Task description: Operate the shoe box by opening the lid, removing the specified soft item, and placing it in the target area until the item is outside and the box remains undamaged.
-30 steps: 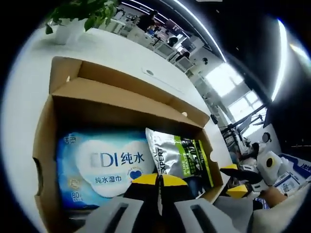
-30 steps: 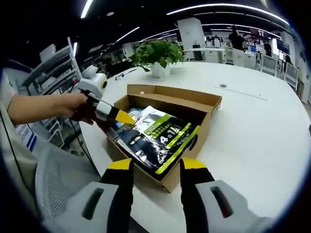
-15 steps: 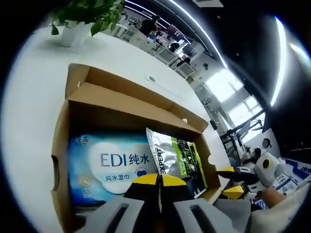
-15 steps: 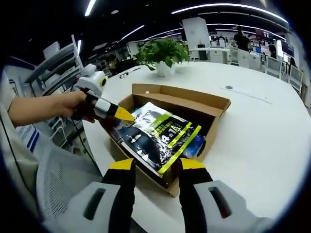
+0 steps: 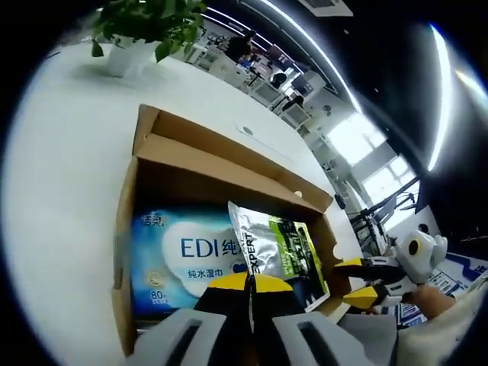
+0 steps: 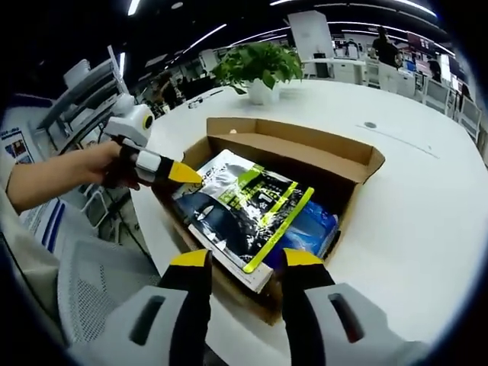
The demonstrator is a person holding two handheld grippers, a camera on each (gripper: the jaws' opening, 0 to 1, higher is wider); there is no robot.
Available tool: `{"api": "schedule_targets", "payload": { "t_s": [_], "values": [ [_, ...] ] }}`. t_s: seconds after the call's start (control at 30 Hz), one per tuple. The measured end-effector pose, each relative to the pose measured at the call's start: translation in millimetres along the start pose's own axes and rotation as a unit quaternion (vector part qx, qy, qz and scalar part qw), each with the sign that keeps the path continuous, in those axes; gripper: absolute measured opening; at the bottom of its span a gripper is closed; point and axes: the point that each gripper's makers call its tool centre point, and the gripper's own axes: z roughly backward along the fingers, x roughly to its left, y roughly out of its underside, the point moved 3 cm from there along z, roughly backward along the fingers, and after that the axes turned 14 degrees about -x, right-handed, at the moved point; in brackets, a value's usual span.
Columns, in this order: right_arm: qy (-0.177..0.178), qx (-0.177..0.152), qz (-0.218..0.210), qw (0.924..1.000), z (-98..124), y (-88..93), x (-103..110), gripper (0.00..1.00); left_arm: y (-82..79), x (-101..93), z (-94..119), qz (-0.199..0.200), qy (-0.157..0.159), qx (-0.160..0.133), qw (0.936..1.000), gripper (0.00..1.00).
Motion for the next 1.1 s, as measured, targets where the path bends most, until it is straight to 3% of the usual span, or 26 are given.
{"api": "schedule_targets", "payload": {
  "t_s": [0.7,1.1],
  "values": [
    [-0.006,0.052,-0.034,0.9981,-29.8,13.7,3.4,0.27,-4.8,8.9,4.3,-0.009,-0.003,-0.012,0.9999,0.0],
    [0.025,0.016,-0.082,0.9962,-28.1,7.1,-4.4,0.07,-4.4,4.2,4.1,-0.021,0.001,-0.016,0.9996,0.0]
  ]
}}
